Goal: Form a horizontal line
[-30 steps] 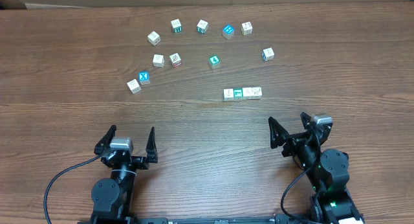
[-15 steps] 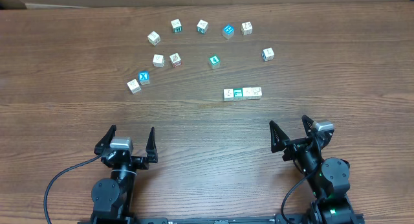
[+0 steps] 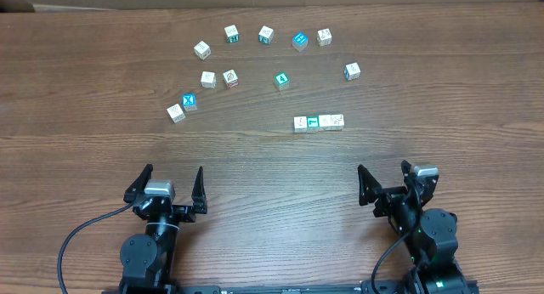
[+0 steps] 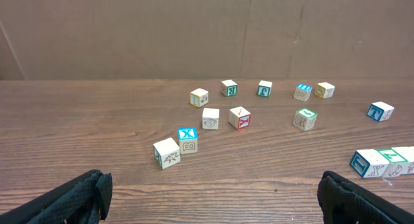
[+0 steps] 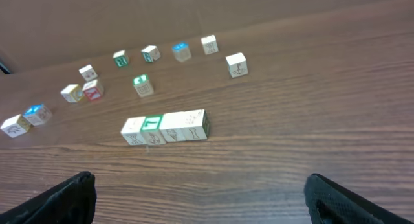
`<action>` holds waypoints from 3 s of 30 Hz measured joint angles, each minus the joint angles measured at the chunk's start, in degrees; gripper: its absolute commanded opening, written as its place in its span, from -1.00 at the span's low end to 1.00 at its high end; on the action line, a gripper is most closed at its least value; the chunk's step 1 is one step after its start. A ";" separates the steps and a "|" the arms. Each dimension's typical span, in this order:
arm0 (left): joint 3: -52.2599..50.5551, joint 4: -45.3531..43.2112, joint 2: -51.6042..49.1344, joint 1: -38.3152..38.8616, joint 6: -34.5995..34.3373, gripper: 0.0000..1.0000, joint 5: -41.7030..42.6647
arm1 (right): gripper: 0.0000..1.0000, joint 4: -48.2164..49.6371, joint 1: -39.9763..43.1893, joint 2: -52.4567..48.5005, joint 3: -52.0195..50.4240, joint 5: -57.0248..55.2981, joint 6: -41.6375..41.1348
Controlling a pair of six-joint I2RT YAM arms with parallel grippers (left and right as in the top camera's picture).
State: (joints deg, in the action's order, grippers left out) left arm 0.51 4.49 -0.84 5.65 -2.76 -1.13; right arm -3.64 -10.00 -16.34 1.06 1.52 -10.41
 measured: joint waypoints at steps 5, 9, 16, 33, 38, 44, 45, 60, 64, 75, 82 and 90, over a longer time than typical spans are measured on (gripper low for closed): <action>0.00 0.00 0.00 0.00 0.00 0.99 0.00 | 1.00 -1.40 0.00 0.33 0.00 -0.90 -0.02; 0.00 0.00 0.00 0.00 0.00 0.99 0.00 | 1.00 -1.53 0.00 1.25 0.00 -0.96 0.00; -0.02 0.00 0.00 0.00 0.00 0.99 0.00 | 1.00 -1.51 0.00 5.53 0.00 -0.96 -0.02; -0.02 0.00 0.00 0.00 0.00 0.99 0.00 | 1.00 -1.55 0.00 8.85 0.00 0.13 5.79; 0.00 0.00 0.00 0.00 0.00 0.99 0.00 | 1.00 -1.55 0.26 10.86 0.00 0.11 5.97; 0.00 0.00 0.00 0.00 0.00 0.99 0.00 | 1.00 -1.49 0.26 13.11 0.00 0.13 7.04; 0.00 0.00 0.00 0.00 0.00 0.99 0.00 | 1.00 -1.53 0.26 13.16 0.00 0.13 7.19; 0.00 0.00 0.00 0.00 0.00 0.99 0.00 | 1.00 -1.53 0.26 15.50 0.00 0.13 8.11; 0.00 0.00 0.00 0.00 0.00 0.99 0.00 | 1.00 -1.51 0.26 15.50 0.00 0.11 8.00; 0.00 0.00 0.00 0.00 0.00 1.00 0.00 | 1.00 -1.51 0.26 15.50 0.00 0.13 7.63; 0.00 0.00 0.00 0.00 0.00 0.99 0.00 | 1.00 -1.49 0.26 15.50 0.00 0.13 7.63; 0.00 0.00 0.00 0.00 0.00 0.99 0.00 | 1.00 -1.53 0.26 15.50 0.00 0.13 7.63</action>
State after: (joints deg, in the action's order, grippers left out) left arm 0.51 4.49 -0.84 5.65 -2.76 -1.13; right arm -5.17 -9.74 -0.84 1.06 1.65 -2.79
